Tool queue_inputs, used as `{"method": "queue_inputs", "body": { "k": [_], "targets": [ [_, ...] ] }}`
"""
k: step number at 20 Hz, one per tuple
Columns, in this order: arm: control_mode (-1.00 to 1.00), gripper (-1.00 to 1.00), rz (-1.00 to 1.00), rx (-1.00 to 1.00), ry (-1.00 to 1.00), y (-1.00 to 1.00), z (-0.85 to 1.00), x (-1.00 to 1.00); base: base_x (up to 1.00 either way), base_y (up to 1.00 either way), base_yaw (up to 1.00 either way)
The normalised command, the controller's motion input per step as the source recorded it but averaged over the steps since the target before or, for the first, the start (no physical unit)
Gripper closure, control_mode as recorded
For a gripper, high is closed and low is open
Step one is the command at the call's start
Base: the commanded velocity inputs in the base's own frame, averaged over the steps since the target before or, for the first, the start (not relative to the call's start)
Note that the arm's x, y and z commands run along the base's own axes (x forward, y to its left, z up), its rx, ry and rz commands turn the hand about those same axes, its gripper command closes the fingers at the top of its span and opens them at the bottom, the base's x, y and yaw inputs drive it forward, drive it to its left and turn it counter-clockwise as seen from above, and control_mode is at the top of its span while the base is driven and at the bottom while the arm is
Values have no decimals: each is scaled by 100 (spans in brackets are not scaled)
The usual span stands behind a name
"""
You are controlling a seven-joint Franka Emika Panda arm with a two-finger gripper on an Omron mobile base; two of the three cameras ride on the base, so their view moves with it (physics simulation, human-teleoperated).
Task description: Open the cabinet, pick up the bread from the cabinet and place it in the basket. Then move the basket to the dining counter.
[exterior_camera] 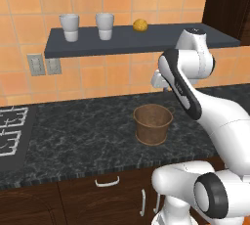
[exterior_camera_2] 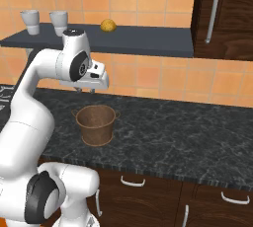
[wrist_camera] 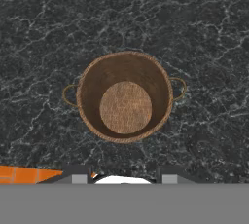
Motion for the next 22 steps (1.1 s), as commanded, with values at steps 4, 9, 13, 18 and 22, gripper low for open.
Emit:
{"method": "queue_inputs", "body": {
  "k": [4, 9, 13, 18, 22],
  "targets": [
    [-100, -100, 0, 0, 1, 0, -2, 0, 0, 0, 0],
    [-100, -100, -1, 0, -1, -1, -4, 2, 0, 0, 0],
    [-100, -100, 0, -2, -12, 0, 1, 0, 0, 0, 0],
    [-100, -100, -1, -2, -18, 4, -2, -7, 0, 0, 0],
    [-100, -100, -6, -1, -32, 2, 49, -1, 0, 0, 0]
  ]
}}
